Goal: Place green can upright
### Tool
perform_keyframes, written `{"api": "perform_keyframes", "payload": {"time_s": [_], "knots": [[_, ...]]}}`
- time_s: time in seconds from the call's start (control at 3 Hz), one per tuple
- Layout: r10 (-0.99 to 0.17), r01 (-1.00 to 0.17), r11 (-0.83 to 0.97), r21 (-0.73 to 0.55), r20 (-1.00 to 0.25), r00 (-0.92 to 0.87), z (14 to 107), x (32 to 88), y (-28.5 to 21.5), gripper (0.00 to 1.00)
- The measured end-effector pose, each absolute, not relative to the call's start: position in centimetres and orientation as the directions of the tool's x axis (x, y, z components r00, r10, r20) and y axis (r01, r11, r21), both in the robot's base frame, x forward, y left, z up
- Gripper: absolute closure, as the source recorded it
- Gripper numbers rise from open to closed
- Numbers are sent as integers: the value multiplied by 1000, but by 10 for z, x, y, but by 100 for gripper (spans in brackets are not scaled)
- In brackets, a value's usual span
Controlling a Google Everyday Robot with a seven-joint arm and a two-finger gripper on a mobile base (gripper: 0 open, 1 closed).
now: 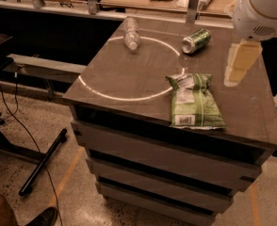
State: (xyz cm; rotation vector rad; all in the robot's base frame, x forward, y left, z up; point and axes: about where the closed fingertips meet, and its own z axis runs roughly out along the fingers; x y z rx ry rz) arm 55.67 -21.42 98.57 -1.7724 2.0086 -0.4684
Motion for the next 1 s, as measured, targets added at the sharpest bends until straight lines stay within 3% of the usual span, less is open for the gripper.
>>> {"api": "perform_keyframes", "payload": {"time_s": [0.67,1.0], "knots": [[-989,-723,-145,-676,79,124,1001,671,-203,0],[-989,-723,-145,-676,79,124,1001,671,-203,0]]}}
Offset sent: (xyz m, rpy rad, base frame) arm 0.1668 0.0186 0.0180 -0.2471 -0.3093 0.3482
